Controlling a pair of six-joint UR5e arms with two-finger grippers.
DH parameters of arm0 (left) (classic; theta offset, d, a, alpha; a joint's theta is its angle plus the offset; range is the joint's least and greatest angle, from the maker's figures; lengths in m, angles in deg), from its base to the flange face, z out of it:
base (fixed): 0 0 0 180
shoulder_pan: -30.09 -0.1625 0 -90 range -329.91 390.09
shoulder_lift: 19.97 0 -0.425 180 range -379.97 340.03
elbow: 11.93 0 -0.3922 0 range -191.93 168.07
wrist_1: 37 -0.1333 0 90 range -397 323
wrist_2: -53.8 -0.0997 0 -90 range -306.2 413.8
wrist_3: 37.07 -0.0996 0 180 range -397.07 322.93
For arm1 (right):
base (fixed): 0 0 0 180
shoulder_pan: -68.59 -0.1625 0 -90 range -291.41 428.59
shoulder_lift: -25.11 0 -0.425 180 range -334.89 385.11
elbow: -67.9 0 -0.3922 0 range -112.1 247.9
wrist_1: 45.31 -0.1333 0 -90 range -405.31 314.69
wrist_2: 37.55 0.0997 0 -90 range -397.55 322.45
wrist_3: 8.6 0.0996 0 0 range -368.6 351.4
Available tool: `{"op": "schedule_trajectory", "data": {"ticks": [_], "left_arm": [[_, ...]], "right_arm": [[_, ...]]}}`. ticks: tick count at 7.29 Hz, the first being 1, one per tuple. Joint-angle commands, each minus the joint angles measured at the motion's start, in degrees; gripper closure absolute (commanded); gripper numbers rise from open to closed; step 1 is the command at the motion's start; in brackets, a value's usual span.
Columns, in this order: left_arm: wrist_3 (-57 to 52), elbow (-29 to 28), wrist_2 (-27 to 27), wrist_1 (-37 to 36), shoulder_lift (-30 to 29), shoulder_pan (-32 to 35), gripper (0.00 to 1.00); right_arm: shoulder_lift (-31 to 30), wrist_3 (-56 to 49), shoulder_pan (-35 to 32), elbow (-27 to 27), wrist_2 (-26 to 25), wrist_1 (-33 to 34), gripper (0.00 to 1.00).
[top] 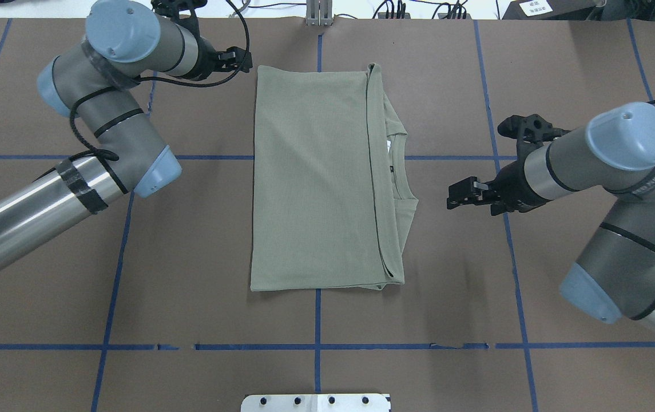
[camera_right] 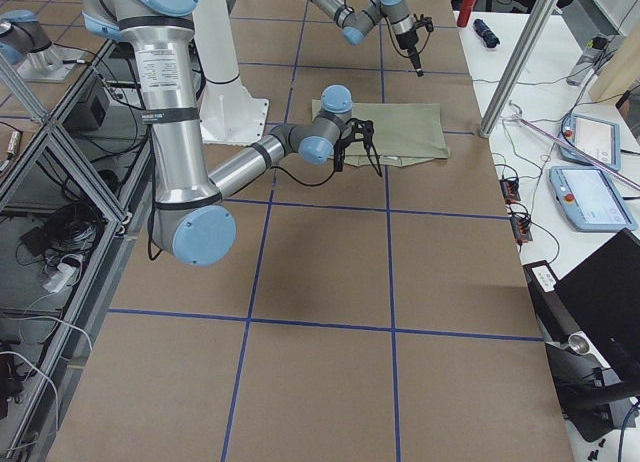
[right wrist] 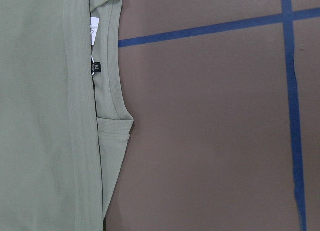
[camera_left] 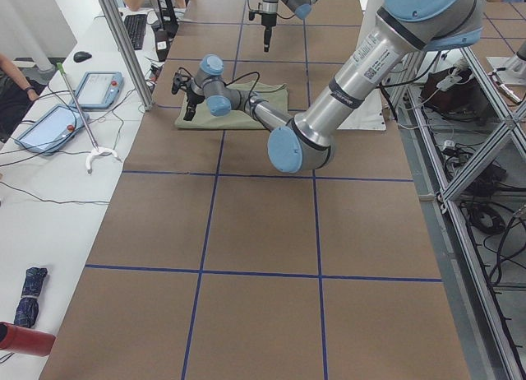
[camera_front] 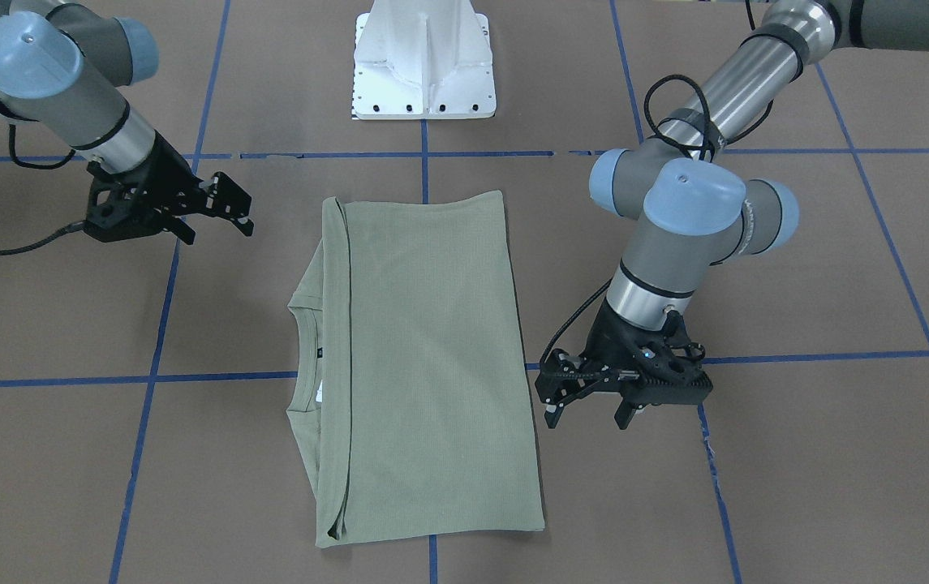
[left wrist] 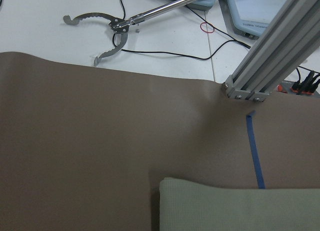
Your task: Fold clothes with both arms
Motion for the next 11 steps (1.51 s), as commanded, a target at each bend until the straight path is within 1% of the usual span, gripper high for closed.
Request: {"op": "schedule_trajectory", "data": {"ticks": [1,2,3,4,5,6,7,8,9,11], "left_arm": [[-0.02,12.46,2.79,-5.15,6.63,-0.05,0.0],[0.07,16.26,4.11,-6.84,8.48,-0.14,0.0],[0.15,17.43,4.12,-6.77,9.72,-0.4,0.0],[0.07,17.36,4.21,-6.77,9.91,-0.49,0.0],[0.07,17.09,4.21,-6.42,10.61,-0.49,0.0],[0.07,16.92,4.21,-6.24,10.7,-0.58,0.0],[0.07,16.92,4.21,-6.15,10.7,-0.58,0.0],[0.07,16.92,4.21,-6.15,10.7,-0.58,0.0],[0.15,17.0,4.21,-6.24,10.61,-0.58,0.0],[0.16,16.92,4.21,-6.07,10.61,-0.58,0.0]], "right_arm": [[11.41,-7.03,3.37,6.27,-6.9,12.11,0.0],[16.68,-10.57,3.47,8.98,-8.77,18.0,0.0],[20.65,-10.87,4.17,13.1,-10.7,19.63,0.0],[22.95,-10.96,5.65,16.54,-13.41,19.65,0.0],[24.1,-11.74,6.02,18.66,-14.4,19.99,0.0],[26.81,-12.18,6.54,20.07,-15.45,23.83,0.0],[30.93,-14.62,7.16,22.26,-16.68,29.43,0.0],[33.23,-15.61,7.68,26.37,-17.83,30.62,0.0],[33.34,-16.57,7.69,27.37,-17.75,30.81,0.0],[32.91,-16.93,7.95,27.56,-17.49,31.86,0.0]]}}
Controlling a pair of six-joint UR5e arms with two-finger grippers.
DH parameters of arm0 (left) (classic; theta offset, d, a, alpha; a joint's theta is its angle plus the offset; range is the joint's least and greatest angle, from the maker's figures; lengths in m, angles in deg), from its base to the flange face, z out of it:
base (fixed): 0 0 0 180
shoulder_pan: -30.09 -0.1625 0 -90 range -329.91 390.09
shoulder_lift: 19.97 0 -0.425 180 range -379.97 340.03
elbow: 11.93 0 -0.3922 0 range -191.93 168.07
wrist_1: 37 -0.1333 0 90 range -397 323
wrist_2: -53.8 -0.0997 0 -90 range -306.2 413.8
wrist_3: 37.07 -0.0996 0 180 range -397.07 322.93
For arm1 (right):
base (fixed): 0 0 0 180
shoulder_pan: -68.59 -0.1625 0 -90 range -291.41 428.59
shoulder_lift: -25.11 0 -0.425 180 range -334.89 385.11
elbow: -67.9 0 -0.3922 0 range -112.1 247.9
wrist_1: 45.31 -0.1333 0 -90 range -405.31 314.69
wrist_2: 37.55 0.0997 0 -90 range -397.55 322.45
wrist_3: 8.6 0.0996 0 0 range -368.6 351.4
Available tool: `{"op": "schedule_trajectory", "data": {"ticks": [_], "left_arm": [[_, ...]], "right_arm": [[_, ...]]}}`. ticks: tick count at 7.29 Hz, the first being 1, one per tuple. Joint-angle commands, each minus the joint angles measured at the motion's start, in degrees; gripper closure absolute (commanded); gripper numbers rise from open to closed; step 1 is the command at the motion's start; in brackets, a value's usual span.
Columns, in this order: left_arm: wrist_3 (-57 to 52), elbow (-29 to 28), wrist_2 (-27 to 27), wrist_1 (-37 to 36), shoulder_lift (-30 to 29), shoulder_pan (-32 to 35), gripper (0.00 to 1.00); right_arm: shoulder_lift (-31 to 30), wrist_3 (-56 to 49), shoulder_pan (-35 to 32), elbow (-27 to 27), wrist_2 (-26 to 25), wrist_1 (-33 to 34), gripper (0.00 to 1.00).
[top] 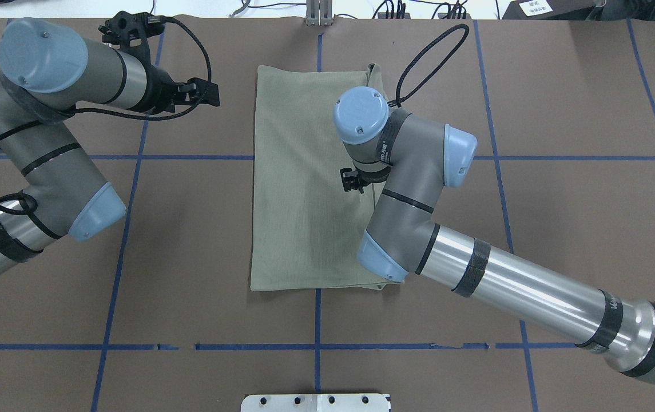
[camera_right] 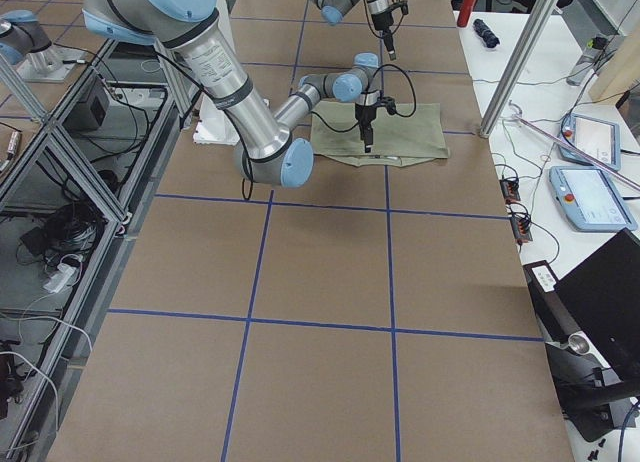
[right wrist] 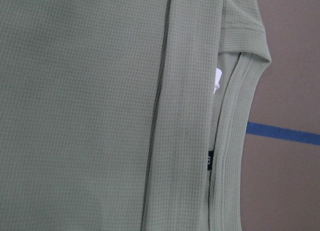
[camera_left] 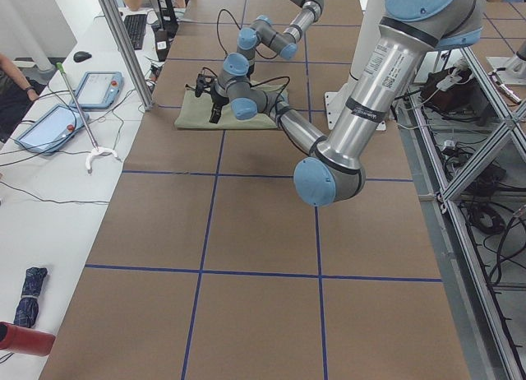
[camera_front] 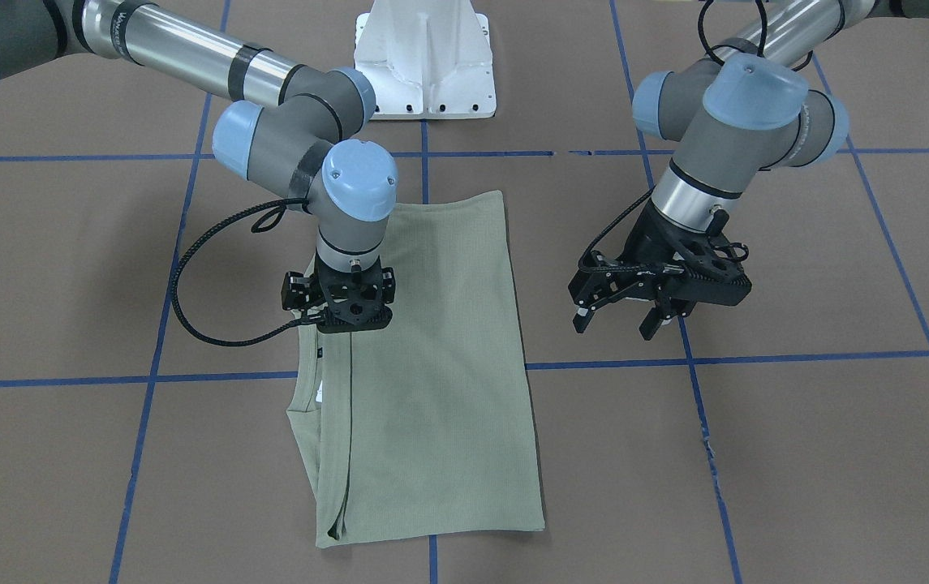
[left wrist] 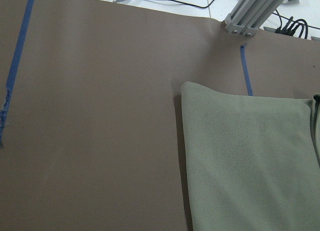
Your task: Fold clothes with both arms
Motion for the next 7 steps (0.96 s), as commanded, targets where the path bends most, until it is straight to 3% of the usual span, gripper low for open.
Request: {"op": "schedule_trajectory", "data": {"ticks": [1,7], "left_arm": [[0.01,-0.02,0.04,0.09,-0.01,0.0,0.0],[0.1,0.24,0.04,0.09,-0.1,-0.09,0.0]], "right_arm": [[-0.22,-0.34,0.28,0.44,0.33,0.75,0.0],[-0.92,-2.27,0.37,0.62,0.42,2.95,0.0]]}}
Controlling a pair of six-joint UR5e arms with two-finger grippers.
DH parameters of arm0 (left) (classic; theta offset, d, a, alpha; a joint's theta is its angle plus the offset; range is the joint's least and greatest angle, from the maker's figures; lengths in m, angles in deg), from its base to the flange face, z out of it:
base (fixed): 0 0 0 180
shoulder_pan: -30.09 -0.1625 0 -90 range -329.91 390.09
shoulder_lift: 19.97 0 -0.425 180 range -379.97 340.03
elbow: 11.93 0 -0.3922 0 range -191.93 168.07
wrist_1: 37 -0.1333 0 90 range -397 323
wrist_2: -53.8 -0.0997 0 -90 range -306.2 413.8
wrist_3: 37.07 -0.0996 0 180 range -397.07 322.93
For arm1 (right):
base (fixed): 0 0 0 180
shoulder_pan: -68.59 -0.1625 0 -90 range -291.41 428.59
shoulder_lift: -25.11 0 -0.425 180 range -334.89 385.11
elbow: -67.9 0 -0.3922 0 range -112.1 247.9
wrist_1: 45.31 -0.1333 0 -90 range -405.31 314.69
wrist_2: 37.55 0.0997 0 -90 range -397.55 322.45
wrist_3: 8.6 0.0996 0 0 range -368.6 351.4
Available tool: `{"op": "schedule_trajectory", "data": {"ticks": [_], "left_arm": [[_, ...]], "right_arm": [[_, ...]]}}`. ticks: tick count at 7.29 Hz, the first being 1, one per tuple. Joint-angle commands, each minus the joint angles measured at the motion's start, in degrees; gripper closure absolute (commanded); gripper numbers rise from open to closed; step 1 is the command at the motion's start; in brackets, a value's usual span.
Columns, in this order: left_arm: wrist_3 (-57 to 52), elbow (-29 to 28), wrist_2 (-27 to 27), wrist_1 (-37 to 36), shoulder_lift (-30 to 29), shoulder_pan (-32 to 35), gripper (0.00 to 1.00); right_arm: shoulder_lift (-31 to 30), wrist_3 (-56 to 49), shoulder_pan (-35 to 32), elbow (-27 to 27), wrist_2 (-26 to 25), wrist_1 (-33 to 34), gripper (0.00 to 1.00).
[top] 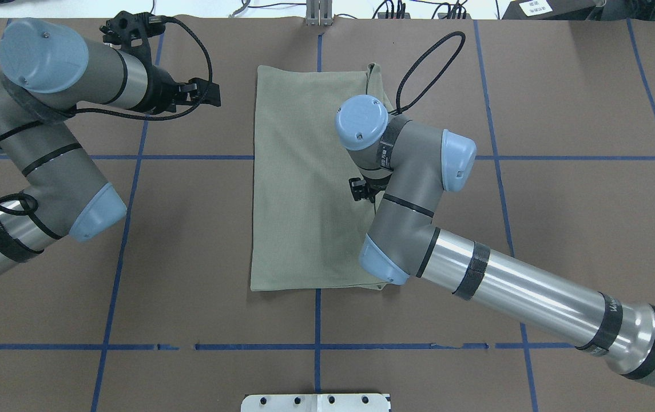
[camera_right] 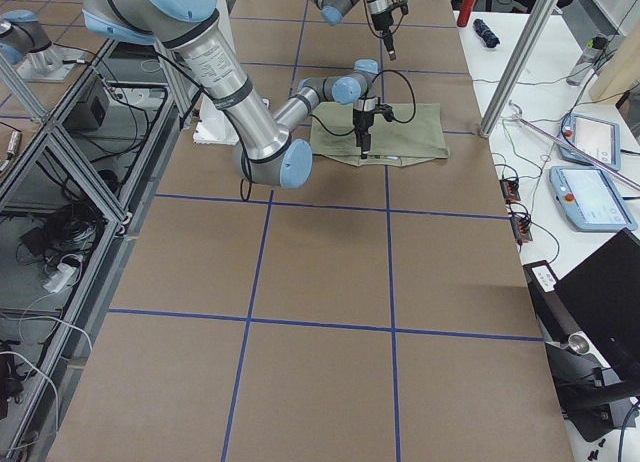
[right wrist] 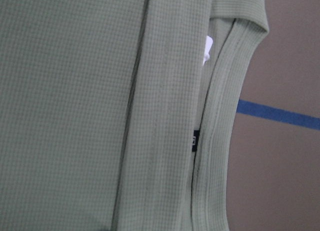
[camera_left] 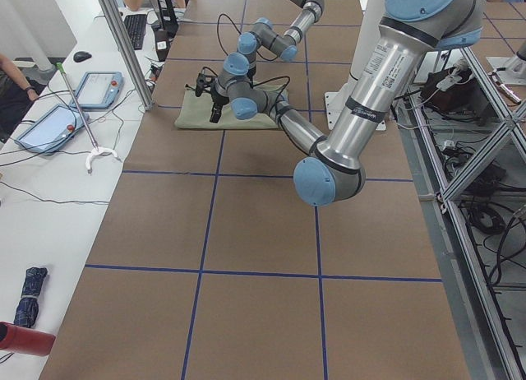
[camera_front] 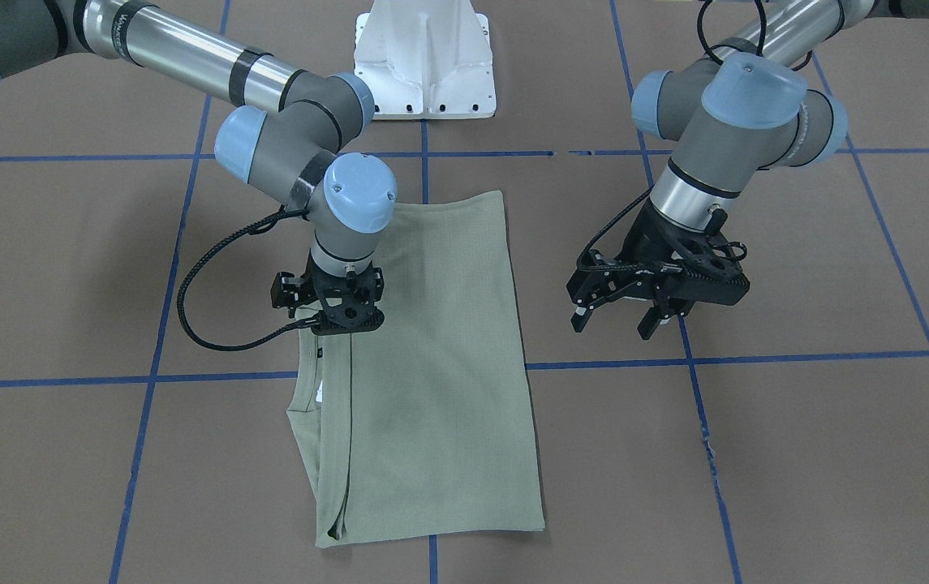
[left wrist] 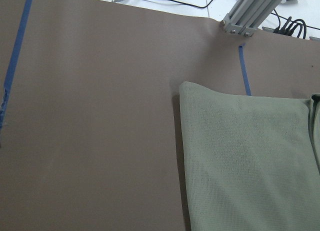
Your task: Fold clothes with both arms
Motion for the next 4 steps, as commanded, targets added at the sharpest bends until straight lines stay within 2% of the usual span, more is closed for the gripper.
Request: {"op": "schedule_trajectory", "data": {"ticks": [1,4], "left_arm": [[0.07,0.13,-0.05,-0.01,-0.01,0.0,0.0],[0.07,0.13,-0.05,-0.1,-0.19,0.0,0.0]], "right_arm": [[-0.64,-0.01,0.01,0.01,0.0,0.05,0.0],[-1.0,-0.36,-0.34,-0.34,0.09,0.14,0.0]]}}
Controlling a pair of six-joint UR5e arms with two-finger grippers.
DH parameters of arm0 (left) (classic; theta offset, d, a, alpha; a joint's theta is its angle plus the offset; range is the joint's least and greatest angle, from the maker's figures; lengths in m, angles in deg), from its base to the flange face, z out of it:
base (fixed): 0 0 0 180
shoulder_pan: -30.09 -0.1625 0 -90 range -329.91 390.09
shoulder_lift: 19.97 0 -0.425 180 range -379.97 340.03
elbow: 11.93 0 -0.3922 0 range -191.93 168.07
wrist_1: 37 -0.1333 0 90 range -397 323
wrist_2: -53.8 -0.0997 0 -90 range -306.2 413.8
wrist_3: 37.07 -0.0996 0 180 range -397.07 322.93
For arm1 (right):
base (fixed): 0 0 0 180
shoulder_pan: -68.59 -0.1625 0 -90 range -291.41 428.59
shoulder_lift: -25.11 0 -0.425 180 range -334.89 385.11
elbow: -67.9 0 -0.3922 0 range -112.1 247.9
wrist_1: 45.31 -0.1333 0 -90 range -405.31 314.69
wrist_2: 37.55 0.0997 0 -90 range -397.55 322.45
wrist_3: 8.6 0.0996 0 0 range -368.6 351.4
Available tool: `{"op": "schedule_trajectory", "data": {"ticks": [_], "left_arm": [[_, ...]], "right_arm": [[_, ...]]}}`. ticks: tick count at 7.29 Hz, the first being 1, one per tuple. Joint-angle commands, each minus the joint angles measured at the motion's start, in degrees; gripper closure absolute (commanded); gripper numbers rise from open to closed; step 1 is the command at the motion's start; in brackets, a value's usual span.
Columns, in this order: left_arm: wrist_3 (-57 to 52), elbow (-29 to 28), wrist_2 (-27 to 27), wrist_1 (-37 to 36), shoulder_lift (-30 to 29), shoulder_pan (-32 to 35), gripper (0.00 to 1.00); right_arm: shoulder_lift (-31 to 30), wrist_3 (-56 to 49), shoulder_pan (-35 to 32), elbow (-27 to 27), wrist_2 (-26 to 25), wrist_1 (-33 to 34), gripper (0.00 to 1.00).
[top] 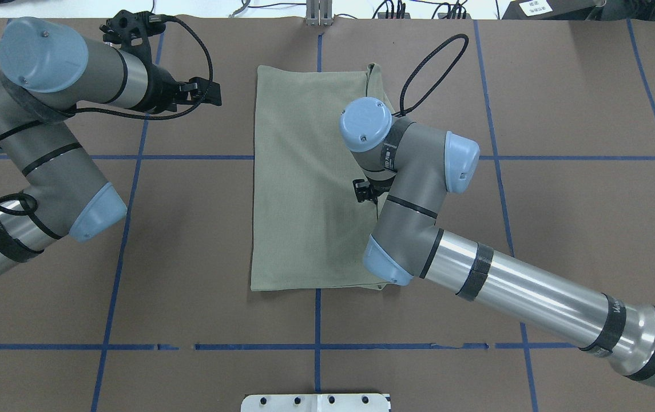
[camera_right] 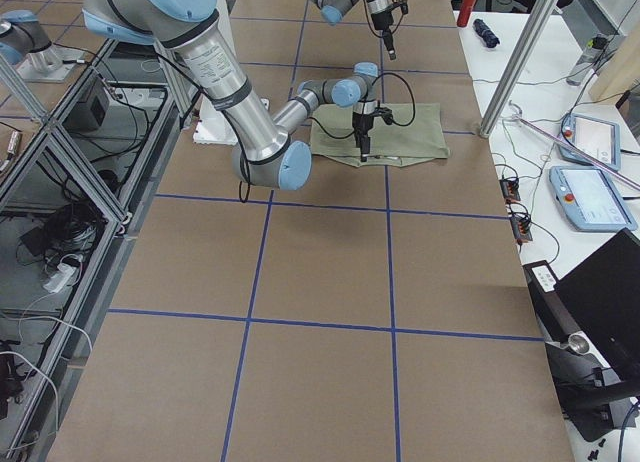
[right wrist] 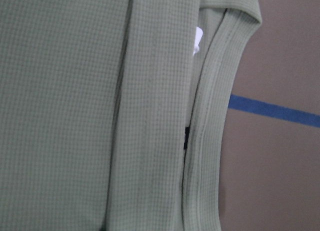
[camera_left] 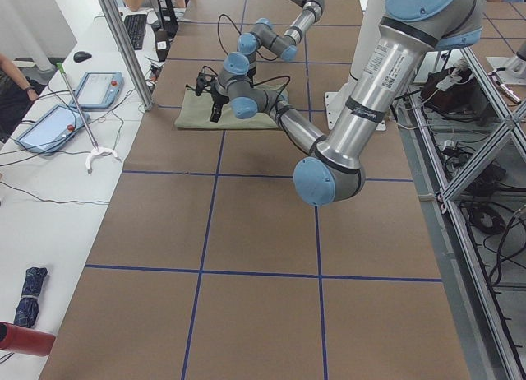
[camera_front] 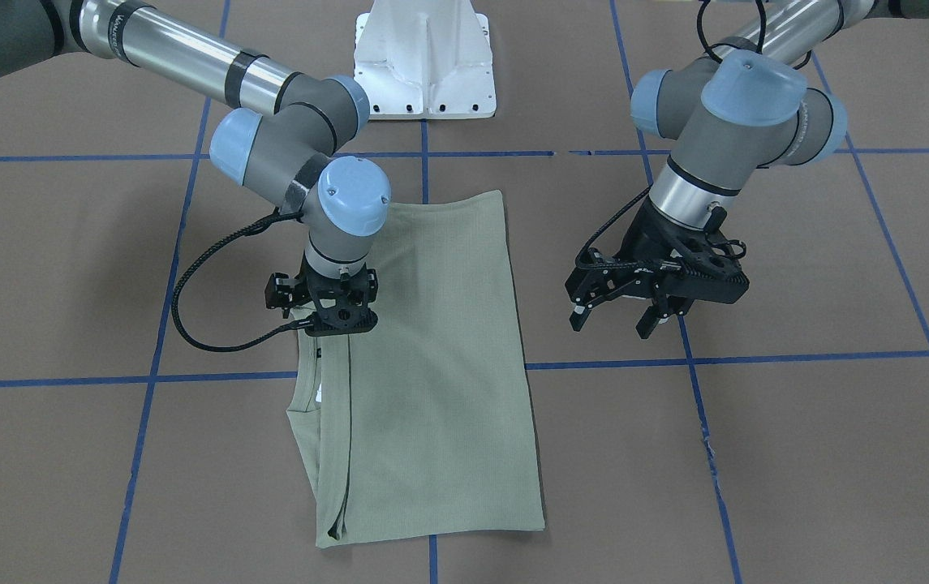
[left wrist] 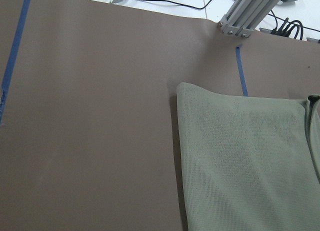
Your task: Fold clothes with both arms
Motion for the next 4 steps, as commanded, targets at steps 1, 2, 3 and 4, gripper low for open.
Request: {"op": "schedule_trajectory", "data": {"ticks": [1,2,3,4], "left_arm": [[0.09,0.01,0.03,-0.06,-0.22,-0.09,0.0],[0.26,0.01,-0.06,-0.15,-0.31,-0.09,0.0],[0.35,-0.08,-0.06,-0.07,-0.31,-0.09,0.0],[0.44,0.01,-0.06,-0.15,-0.48,-0.09,0.0]], "right_arm": [[-0.31,-0.29,-0.32,-0.27,0.15,0.07,0.0],[-0.31,-0.29,-0.67,-0.62,0.41,0.07,0.0],[-0.31,-0.29,-0.67,-0.71,0.5,0.42,0.0],[-0.48,-0.29,-0.67,-0.71,0.5,0.42,0.0]]}}
